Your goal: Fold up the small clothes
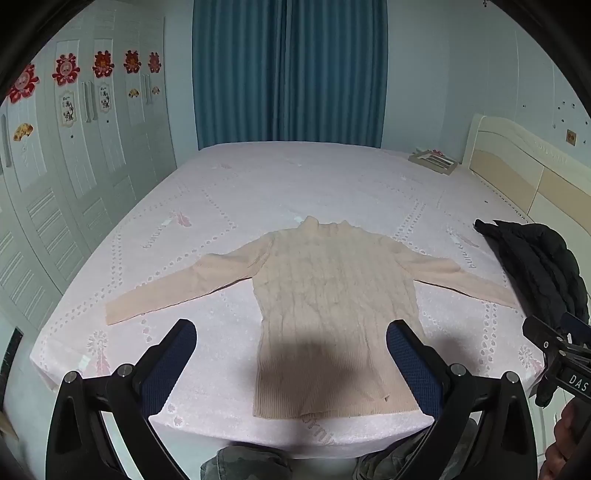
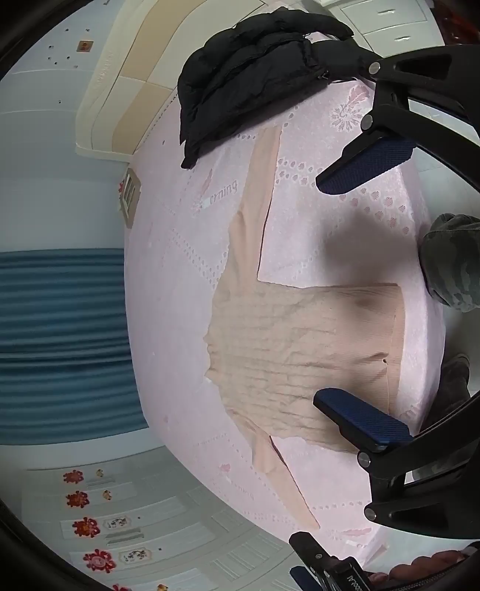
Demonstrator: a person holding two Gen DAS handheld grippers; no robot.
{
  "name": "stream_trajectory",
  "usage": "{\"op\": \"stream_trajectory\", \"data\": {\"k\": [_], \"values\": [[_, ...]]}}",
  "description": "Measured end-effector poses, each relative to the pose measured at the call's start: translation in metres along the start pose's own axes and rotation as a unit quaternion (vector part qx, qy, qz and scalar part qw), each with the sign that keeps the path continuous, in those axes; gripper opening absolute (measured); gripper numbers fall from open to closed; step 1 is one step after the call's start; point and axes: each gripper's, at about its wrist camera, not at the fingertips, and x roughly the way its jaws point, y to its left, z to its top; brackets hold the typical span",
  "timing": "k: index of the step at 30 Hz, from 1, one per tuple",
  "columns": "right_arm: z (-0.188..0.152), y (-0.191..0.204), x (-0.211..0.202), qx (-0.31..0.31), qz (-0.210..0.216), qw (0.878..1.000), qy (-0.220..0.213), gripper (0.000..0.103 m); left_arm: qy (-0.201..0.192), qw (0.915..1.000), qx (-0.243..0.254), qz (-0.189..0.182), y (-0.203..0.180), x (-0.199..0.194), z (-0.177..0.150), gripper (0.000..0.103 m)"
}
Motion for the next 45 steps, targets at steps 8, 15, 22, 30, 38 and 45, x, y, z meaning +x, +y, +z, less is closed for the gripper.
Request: {"op": "stream_trajectory", "data": {"k": [8,15,22,30,38,45], "values": [[0.001,0.006,-0.003,-0.004,0.002,1.000,-0.003,0.103,0.000,1.0000,-0.005,0.001,0.001,-0.001,0.001,0.103],[0.002,0.012,-0.002,-0.008,0.003,1.000,-0.002,0.103,-0.001,0.9999,-0.010,0.002,0.004,-0.001,0.002,0.103],[0.001,0.013,-0.002,-0.004,0.005,1.000,-0.002,0.103,0.000,0.9999,-0.013,0.003,0.005,0.000,0.003,0.103],[-0.001,0.016,-0.001,-0.007,0.005,1.000,-0.003,0.103,0.001,0.9998,-0.017,0.003,0.008,0.000,0.004,0.103],[-0.002,0.017,0.000,-0.006,0.005,1.000,-0.002,0.103,0.004,0.9998,-0.019,0.004,0.010,0.002,0.005,0.103],[-0.001,0.017,0.001,-0.006,0.005,1.000,-0.002,0.103,0.005,0.9998,-0.019,0.004,0.011,0.003,0.005,0.103]]}}
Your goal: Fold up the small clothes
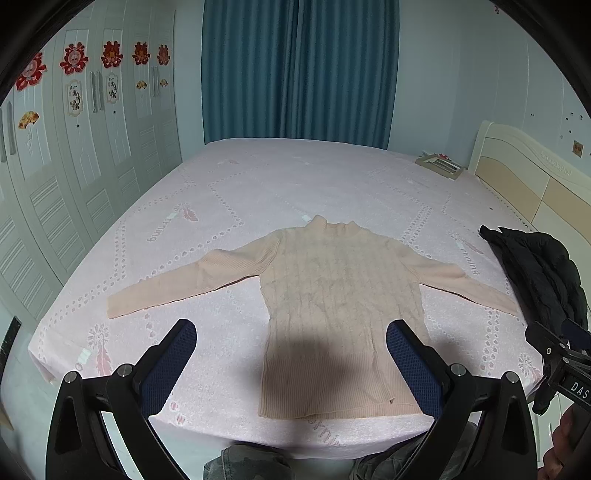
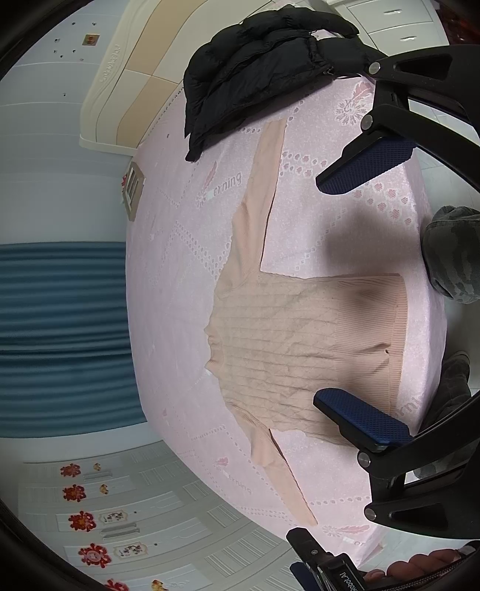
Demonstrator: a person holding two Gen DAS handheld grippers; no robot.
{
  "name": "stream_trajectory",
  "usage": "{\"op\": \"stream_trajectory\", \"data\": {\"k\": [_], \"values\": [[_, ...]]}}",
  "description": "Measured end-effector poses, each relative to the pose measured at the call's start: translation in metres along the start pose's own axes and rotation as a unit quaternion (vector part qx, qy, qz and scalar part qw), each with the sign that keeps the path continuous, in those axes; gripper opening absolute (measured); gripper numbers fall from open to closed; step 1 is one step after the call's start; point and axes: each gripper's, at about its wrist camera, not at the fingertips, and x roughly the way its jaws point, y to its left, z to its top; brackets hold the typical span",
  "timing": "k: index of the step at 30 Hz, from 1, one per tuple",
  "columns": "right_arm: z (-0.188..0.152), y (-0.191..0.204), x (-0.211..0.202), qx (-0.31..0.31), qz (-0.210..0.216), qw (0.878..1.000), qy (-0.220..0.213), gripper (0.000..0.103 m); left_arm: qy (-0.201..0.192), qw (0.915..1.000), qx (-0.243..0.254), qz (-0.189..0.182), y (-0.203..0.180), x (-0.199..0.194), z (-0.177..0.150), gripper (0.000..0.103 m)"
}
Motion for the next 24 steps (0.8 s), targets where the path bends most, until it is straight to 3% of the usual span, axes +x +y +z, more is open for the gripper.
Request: {"op": "stream_trajectory", "data": {"k": [24], "values": [[0.0040,-0.0039,-0.0002,0.003,-0.003,1.000,-0.003,0.103,0.002,1.0000,0.000,0.000,0.0024,0.0022,-0.0008,0.103]]}}
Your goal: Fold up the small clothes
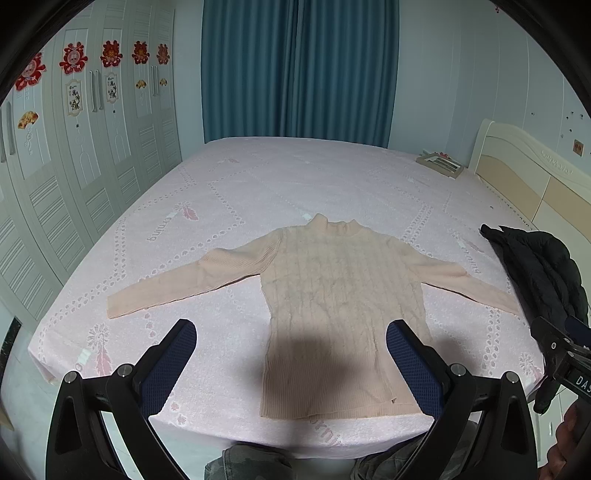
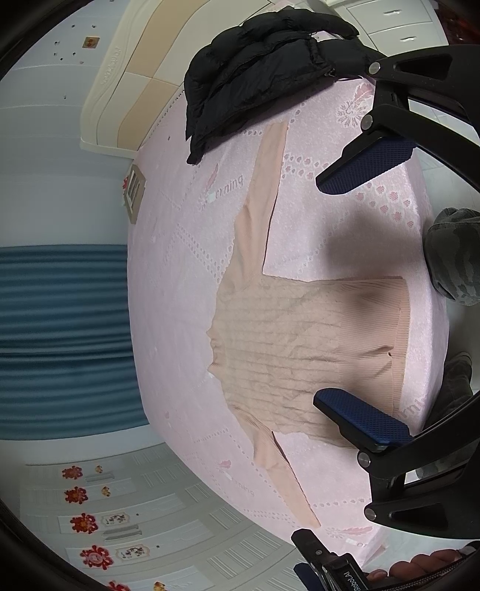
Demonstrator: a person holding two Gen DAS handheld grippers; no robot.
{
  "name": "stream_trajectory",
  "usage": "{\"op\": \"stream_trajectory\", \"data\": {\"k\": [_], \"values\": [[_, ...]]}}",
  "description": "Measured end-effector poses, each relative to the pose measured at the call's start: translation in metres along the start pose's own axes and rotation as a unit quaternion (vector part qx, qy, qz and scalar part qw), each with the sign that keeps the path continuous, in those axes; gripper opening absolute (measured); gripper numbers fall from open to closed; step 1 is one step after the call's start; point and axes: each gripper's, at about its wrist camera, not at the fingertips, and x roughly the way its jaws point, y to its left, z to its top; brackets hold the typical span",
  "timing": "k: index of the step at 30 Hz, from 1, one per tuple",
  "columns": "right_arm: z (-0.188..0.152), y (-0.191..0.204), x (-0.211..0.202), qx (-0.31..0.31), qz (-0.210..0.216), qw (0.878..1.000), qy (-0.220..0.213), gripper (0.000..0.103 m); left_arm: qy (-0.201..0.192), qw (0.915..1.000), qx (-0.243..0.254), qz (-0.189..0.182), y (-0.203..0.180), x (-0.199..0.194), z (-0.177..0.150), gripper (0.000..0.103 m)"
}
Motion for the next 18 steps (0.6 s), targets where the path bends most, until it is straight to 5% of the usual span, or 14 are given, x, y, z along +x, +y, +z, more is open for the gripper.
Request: {"op": "stream_trajectory", "data": {"k": [18], "values": [[0.006,0.010,0.002,-0.017,0.003,1.000,-0.010,0.103,-0.004,1.0000,-0.003,0.008,0.007,0.006,0.002,0.103]]}}
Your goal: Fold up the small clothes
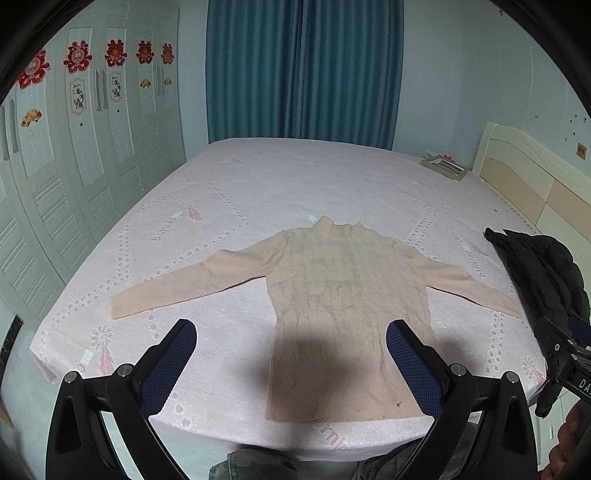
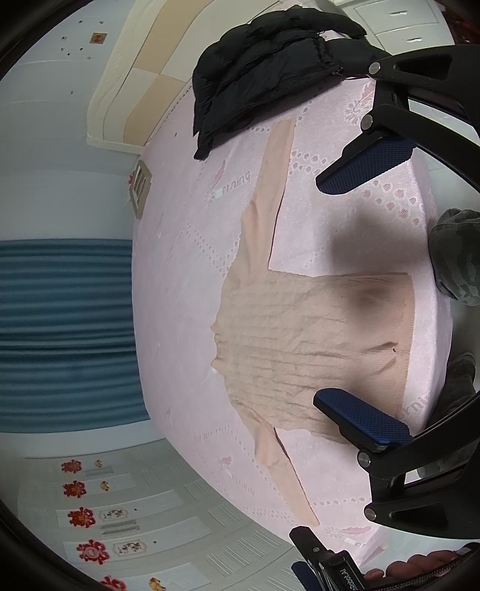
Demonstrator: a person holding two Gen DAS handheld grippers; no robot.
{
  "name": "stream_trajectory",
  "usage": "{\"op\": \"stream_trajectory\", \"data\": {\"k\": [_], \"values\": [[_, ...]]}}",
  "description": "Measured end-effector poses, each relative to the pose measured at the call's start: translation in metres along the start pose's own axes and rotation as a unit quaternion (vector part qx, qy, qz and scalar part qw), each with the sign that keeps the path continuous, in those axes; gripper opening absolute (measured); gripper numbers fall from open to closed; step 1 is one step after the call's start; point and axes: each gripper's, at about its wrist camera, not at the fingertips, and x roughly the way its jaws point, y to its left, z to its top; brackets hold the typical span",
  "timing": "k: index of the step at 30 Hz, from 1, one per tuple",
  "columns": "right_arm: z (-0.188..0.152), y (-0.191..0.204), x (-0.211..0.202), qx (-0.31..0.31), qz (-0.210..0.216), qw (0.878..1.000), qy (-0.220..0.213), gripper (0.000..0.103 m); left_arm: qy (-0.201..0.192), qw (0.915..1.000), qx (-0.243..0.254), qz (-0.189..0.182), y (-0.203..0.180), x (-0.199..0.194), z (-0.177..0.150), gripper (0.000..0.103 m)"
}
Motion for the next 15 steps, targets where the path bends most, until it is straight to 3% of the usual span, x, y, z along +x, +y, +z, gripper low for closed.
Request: {"op": "stream_trajectory", "data": {"k": [7,15], "values": [[0.004,0.016,0.015,-0.017,0.000,1.000,0.003,0.103,0.005,0.9999,-0.014,-0.001,0.015,0.018,0.005,0.103],[0.004,0.030,0.058,-0.031,-0.010,0.999,0.027,0.103,0.035,0.9987,-0.037,0.002,0.040,0.073,0.002,0.103]]}}
